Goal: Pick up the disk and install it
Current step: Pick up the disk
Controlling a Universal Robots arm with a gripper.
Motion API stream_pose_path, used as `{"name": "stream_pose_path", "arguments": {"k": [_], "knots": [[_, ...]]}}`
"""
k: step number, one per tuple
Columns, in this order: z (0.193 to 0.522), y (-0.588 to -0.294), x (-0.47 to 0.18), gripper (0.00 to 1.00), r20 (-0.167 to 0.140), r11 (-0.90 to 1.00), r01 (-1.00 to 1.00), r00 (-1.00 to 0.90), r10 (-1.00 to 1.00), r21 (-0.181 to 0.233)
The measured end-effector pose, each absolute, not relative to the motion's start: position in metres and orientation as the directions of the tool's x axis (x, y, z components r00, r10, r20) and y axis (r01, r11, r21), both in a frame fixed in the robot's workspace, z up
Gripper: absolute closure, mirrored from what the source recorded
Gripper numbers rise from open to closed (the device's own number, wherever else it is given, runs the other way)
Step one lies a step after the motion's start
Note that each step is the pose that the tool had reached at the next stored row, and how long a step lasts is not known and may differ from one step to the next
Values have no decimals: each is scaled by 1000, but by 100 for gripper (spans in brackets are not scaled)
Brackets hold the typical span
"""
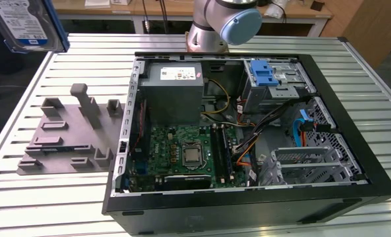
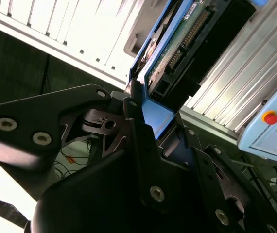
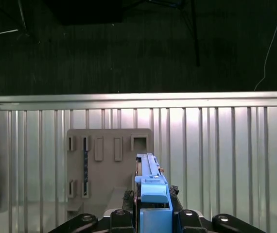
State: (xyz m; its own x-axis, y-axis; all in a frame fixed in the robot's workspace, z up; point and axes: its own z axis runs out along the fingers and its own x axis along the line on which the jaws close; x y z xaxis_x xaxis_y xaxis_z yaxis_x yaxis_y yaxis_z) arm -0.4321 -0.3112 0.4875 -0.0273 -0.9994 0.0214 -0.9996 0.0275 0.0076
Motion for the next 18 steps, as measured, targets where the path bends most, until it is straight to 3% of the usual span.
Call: {"name": "stream_pose_path", "arguments": {"k": [18], "knots": [[490,-328,-419,64,21,28,-1000,-27,-999,10]]}}
